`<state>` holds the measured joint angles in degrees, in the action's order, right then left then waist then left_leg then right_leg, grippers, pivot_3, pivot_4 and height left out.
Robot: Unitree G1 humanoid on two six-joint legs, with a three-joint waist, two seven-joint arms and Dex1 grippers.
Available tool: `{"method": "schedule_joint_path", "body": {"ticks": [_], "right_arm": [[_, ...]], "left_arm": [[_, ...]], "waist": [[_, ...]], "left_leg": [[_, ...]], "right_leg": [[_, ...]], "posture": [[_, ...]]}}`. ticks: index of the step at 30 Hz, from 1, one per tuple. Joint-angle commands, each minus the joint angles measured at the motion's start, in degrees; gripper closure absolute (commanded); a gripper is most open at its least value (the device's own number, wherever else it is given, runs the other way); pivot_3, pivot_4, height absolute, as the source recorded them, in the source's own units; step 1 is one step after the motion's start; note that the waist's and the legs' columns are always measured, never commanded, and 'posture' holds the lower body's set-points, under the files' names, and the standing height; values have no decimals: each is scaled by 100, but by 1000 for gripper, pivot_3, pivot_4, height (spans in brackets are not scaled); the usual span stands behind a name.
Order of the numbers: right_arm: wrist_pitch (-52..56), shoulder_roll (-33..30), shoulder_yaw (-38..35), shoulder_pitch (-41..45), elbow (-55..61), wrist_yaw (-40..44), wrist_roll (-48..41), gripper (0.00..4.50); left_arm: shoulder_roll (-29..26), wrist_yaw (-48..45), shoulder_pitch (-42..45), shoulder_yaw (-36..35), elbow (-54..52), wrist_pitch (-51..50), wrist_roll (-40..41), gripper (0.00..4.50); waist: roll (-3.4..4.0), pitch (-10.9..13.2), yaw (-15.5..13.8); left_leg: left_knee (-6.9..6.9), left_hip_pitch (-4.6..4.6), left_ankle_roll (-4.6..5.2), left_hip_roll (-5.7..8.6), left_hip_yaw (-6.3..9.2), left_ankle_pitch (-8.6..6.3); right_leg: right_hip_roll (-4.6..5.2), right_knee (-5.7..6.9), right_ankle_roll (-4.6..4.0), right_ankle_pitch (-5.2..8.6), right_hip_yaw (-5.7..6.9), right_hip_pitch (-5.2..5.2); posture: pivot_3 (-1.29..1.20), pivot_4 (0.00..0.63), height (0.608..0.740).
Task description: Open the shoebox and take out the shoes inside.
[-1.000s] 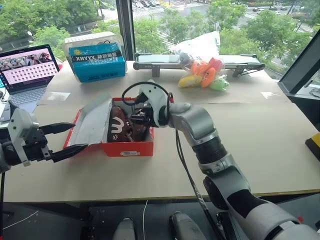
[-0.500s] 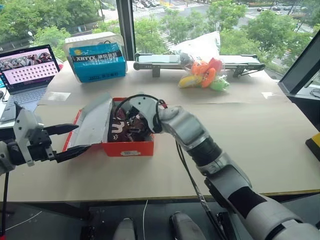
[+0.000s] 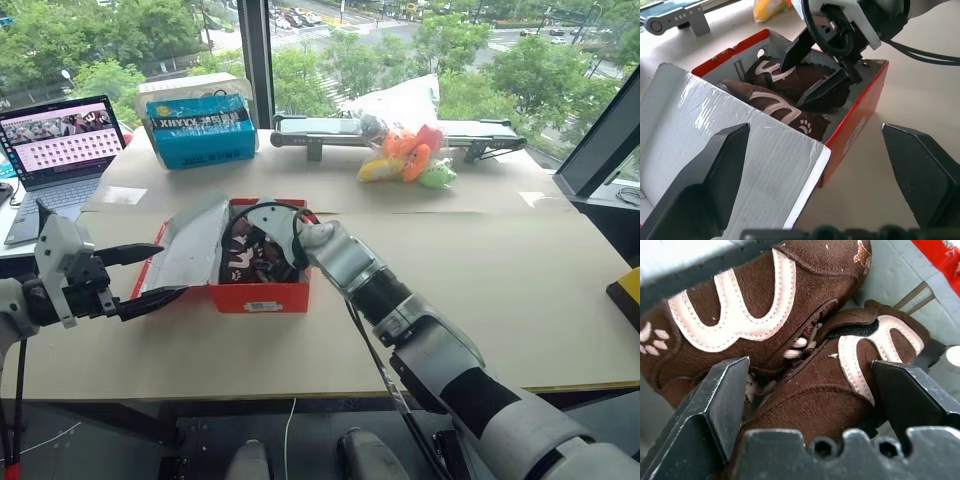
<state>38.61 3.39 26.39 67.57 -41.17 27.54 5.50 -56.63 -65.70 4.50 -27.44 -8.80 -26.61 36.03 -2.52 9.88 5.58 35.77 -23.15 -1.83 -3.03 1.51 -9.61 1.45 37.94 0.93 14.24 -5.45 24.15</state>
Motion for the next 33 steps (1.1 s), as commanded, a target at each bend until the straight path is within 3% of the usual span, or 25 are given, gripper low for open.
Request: {"method": "schedule_joint_path", "body": {"ticks": [1,6,7,13,18,24,33], "right_arm": [[-25,-200,194,-306,-719,41,372,33],[-126,-149,134,-336,-806,-23,532,33],[-143,-143,128,-339,-829,-41,554,535],[-230,-123,10,-343,-903,-176,702,2199],[-264,-87,-57,-339,-940,-227,801,3018],[-295,-48,-127,-360,-924,-279,913,3507],[-231,-55,-356,-349,-810,-289,898,3878]], "left_arm": [[6,58,99,-52,-95,32,46,0],[16,77,122,-42,-108,6,69,0],[15,80,125,-37,-108,5,69,0],[7,102,161,-5,-112,-8,81,0],[-15,91,165,-4,-99,-4,86,0],[-31,81,187,3,-80,-16,91,0],[-38,85,294,94,-15,-18,56,0]], "waist": [[-4,-3,-5],[-9,-9,-15],[-10,-10,-15],[-20,-19,-3],[-23,-23,14],[-23,-23,20],[-23,-22,39]], "left_leg": [[0,1,0,0,1,0],[0,13,0,2,1,0],[0,13,-1,3,1,0],[-1,18,-1,2,1,0],[-2,31,-41,2,1,-25],[-2,33,-43,2,3,-26],[-6,32,-44,2,4,-27]], "right_leg": [[2,0,-1,1,1,1],[11,-5,-2,1,5,0],[12,-5,-2,1,6,0],[12,-4,-2,1,5,0],[11,-4,-5,0,2,-2],[12,-8,-9,1,0,0],[12,-15,-11,2,-1,3]], "posture": [[0,150,736],[0,150,736],[0,150,736],[0,150,736],[0,150,736],[0,150,736],[0,150,736]]}}
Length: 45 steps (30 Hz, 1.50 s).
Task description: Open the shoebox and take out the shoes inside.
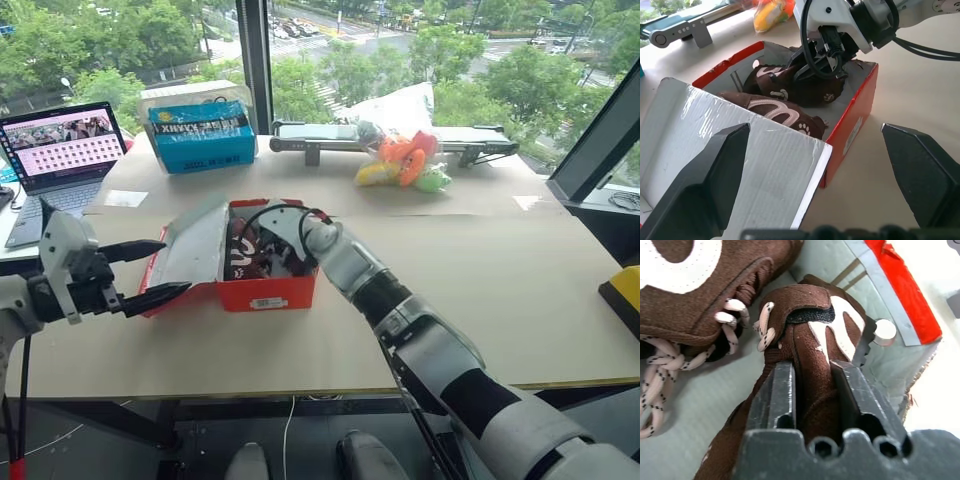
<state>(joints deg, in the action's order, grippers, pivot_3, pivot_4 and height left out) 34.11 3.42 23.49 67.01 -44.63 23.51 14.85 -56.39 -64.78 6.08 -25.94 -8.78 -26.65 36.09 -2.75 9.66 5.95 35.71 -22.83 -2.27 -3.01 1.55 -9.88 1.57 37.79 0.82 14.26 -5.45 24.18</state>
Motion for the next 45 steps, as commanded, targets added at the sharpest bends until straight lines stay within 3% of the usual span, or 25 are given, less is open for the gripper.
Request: {"method": "schedule_joint_path", "body": {"ticks": [1,6,14,21,29,35,40,45], "right_arm": [[230,-58,-98,-295,-455,126,-51,3878],[215,-44,-195,-333,-354,102,-50,4287],[549,-17,-529,-214,260,219,-320,4420],[1650,-257,-748,-303,1930,438,-542,4420],[2587,-498,-1112,-363,3205,500,-1000,4420],[3042,-739,-1354,-335,3820,792,-1567,4420],[3367,-856,-1787,-140,4032,783,-2011,4420],[3811,-519,-3080,251,4099,587,-2865,4420]], "left_arm": [[-64,-6,150,-43,-7,-14,46,0],[-64,-21,203,9,38,-4,29,0],[-40,-12,282,129,73,13,9,0],[-32,-9,300,159,93,35,4,0],[-20,-18,387,254,154,65,-33,0],[-26,-49,515,355,262,112,-66,0],[-17,-84,604,425,327,140,-107,0],[1,-125,687,483,402,153,-142,0]], "waist": [[0,0,5],[0,0,21],[-1,0,60],[-4,8,56],[-11,11,-35],[-13,26,-41],[-13,28,-34],[-7,34,-33]], "left_leg": [[-2,0,0,0,0,0],[-13,-1,0,0,0,0],[-54,-4,2,5,-2,1],[-78,-68,46,3,-1,28],[-88,-234,45,4,0,27],[-81,-242,42,9,-2,26],[-71,-238,43,8,-1,26],[-60,-237,43,8,0,27]], "right_leg": [[0,-2,0,0,0,1],[1,-16,-1,0,0,1],[4,-28,-2,-1,-1,4],[-8,-20,37,-18,-1,53],[-8,-9,8,-34,3,214],[-1,-15,11,-37,5,214],[-6,5,12,-37,6,214],[-8,20,12,-38,6,214]], "posture": [[0,150,736],[0,150,736],[0,150,736],[0,150,736],[0,150,736],[0,150,736],[0,150,736],[0,150,736]]}}
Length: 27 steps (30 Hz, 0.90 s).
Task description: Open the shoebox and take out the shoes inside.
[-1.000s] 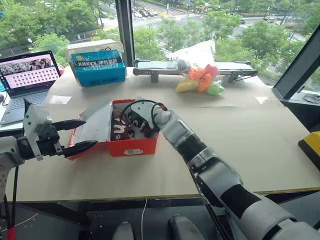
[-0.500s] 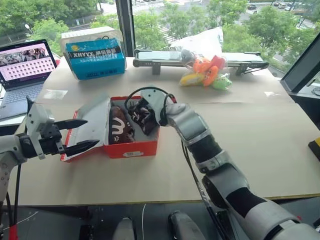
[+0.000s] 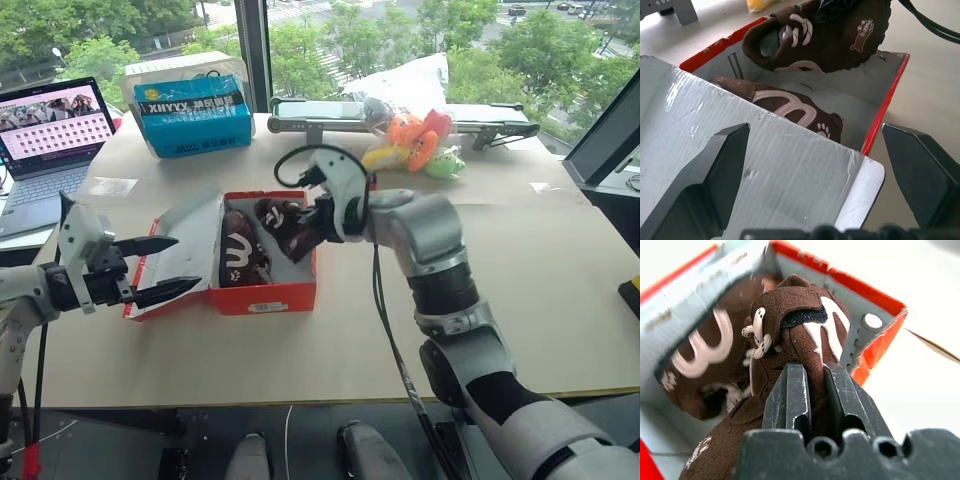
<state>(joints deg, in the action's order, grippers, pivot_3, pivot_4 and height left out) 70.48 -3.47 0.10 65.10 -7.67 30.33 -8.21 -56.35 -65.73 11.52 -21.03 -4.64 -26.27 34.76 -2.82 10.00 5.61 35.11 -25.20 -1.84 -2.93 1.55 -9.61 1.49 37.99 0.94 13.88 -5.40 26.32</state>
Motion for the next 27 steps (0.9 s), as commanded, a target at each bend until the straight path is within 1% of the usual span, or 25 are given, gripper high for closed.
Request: {"method": "schedule_joint_path", "body": {"ticks": [1,4,5,7,8,11,12,15,17,20,25,27], "right_arm": [[237,216,-893,492,405,-144,-678,4420],[279,440,-1846,716,351,-388,-1237,4420],[290,478,-2039,762,334,-469,-1363,4420],[29,366,-2551,789,189,-851,-1447,4420],[-243,212,-2591,677,157,-1052,-1312,4420],[-970,-306,-2286,104,131,-1544,-747,4420],[-1110,-398,-2178,-32,152,-1604,-684,4420],[-1758,-669,-1693,-822,318,-1752,-295,4420],[-2061,-719,-1545,-1197,343,-1778,-196,4420],[-2640,-752,-1261,-1799,250,-1806,2,4420],[-3392,-709,-1153,-2235,-275,-1876,57,4420],[-3570,-813,-974,-2368,-528,-1933,255,4420]], "left_arm": [[1,-39,159,-1,7,120,-20,0],[12,-63,215,37,47,137,-50,0],[15,-72,226,41,56,139,-60,0],[17,-88,247,46,75,150,-75,0],[19,-88,258,47,78,151,-78,0],[40,-59,300,57,55,135,-77,0],[42,-54,315,60,54,130,-76,0],[113,-4,381,87,62,205,-102,0],[177,44,438,93,92,273,-130,0],[304,115,547,125,162,327,-151,0],[375,104,575,204,188,403,-208,0],[391,106,609,221,191,398,-216,0]], "waist": [[1,1,0],[1,1,-4],[1,1,-8],[1,0,-12],[1,0,-25],[0,0,-111],[0,0,-137],[3,2,-154],[17,10,-118],[18,11,-38],[18,11,9],[18,11,-1]], "left_leg": [[0,1,0,-1,0,0],[-1,2,0,-3,2,0],[-1,2,0,-3,2,0],[1,2,0,-2,2,0],[3,1,0,0,1,0],[10,1,0,4,1,0],[12,1,0,6,0,0],[13,1,0,8,-4,0],[12,2,0,7,-5,1],[12,5,1,-1,-7,1],[21,8,0,1,-9,2],[23,9,-5,2,-8,6]], "right_leg": [[-2,1,0,0,0,0],[-5,3,-1,-1,1,0],[-4,2,-2,-1,1,-1],[-1,1,-1,-1,1,-4],[1,0,-1,-2,1,-6],[7,-3,2,-2,5,-12],[9,-4,4,-3,4,-14],[8,-3,5,-4,-1,-12],[4,1,4,-4,-7,-7],[-7,10,1,-6,-13,-4],[-5,10,9,-15,-18,-11],[-5,8,12,-18,-17,-16]], "posture": [[0,150,736],[0,150,736],[0,150,736],[0,150,736],[0,150,736],[0,150,736],[0,150,736],[0,150,736],[0,150,736],[0,150,736],[0,150,736],[0,150,736]]}}
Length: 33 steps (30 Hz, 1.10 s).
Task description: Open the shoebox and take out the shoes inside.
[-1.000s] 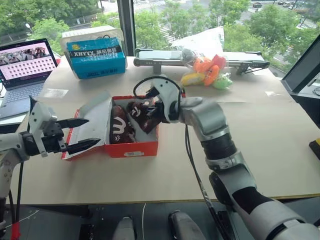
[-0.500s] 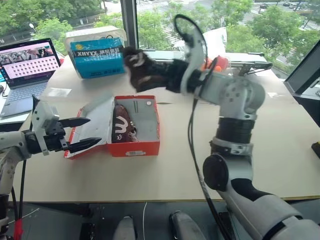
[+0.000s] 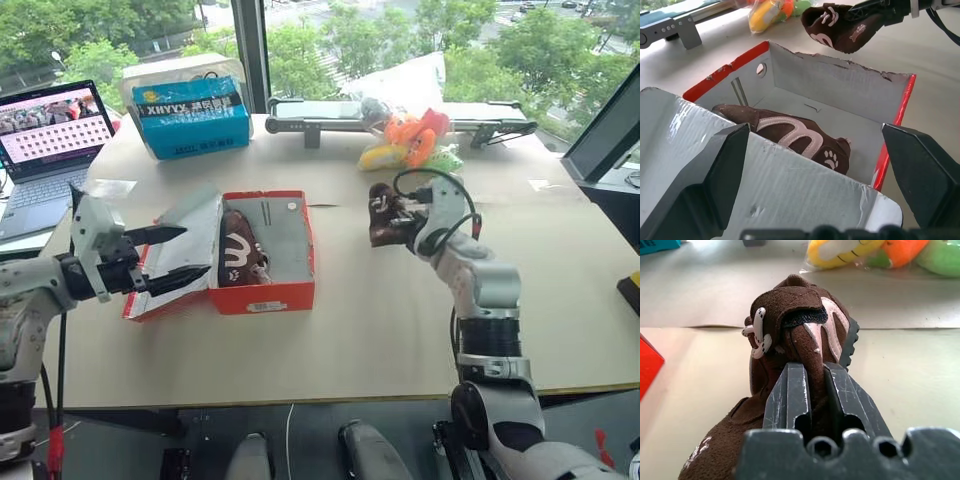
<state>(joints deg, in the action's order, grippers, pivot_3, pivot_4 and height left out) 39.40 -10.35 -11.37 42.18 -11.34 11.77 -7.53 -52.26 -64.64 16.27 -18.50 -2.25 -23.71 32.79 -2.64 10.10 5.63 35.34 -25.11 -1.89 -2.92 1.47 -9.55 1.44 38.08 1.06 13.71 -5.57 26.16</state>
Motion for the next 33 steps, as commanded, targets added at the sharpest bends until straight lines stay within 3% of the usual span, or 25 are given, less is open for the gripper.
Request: {"method": "schedule_joint_path", "body": {"ticks": [1,3,7,8,15,16,24,29,33], "right_arm": [[-507,-138,207,-127,-239,-52,191,4420],[-532,-183,236,-201,-342,-60,197,4420],[-523,-243,155,-284,-335,-42,104,2777],[-491,-259,146,-296,-323,-46,90,2681],[36,-680,360,-461,127,-73,299,225],[159,-777,429,-494,236,-54,357,56],[831,-1232,479,-445,1347,285,139,56],[1958,-1201,259,486,2517,964,-1030,56],[3001,-1046,260,1344,2675,1180,-1724,56]], "left_arm": [[-14,-2,151,-23,-48,140,-19,0],[-9,-6,186,-9,-48,135,-20,0],[-3,-24,220,13,-31,143,-35,0],[-3,-29,228,17,-25,145,-40,0],[10,-124,219,22,17,136,-38,0],[20,-151,192,12,43,157,-37,0],[48,-268,-95,-59,367,522,-211,0],[39,-276,-379,-182,506,832,-303,0],[64,-260,-524,-256,478,918,-290,0]], "waist": [[0,0,0],[-2,-1,-3],[-1,-1,-8],[-1,-1,-8],[-1,-1,-24],[-1,0,-10],[0,0,-16],[4,2,5],[5,3,-13]], "left_leg": [[2,1,-1,1,1,0],[8,7,-1,1,2,1],[10,53,-1,1,2,0],[10,64,-1,0,3,0],[8,89,-1,1,4,0],[8,89,-1,1,4,0],[7,89,-1,2,2,0],[7,88,-1,-1,0,0],[7,91,-1,-4,4,0]], "right_leg": [[0,0,1,0,0,-2],[0,0,3,-2,0,-11],[0,-7,5,-1,2,-64],[0,-9,6,0,3,-77],[0,-15,38,20,3,-105],[0,-14,38,19,2,-103],[1,-12,38,19,-2,-101],[-1,-7,36,19,-5,-94],[-3,-5,36,19,2,-96]], "posture": [[0,150,736],[0,150,736],[0,150,736],[0,150,736],[0,150,736],[0,150,736],[0,150,736],[0,150,736],[0,150,736]]}}
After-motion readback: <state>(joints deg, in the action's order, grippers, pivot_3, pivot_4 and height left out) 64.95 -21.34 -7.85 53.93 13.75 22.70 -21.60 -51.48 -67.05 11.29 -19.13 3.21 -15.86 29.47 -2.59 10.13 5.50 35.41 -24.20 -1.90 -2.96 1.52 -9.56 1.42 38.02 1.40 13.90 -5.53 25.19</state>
